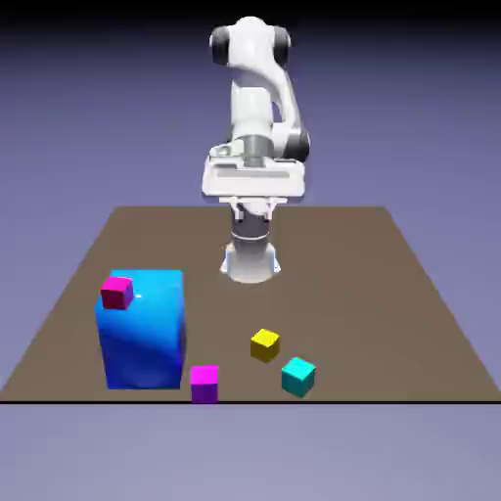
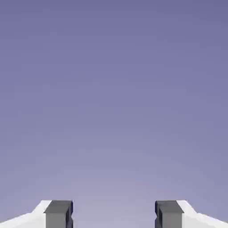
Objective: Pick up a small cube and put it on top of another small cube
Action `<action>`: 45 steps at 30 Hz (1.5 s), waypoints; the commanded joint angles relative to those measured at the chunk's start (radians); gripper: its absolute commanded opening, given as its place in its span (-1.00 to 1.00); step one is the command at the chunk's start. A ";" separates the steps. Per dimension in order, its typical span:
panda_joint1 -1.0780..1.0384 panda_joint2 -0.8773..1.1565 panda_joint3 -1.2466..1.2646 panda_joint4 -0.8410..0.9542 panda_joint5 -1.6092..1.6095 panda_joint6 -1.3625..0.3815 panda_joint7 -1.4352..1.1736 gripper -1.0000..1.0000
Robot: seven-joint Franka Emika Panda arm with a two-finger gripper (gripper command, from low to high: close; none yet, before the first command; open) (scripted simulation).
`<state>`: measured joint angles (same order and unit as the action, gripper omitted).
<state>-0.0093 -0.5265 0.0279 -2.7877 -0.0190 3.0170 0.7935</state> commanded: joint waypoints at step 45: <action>-0.653 0.901 0.640 0.506 -0.356 -0.482 1.315 -1.00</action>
<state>-0.6624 0.3748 0.6683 -2.2817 -0.3749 2.5366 2.1081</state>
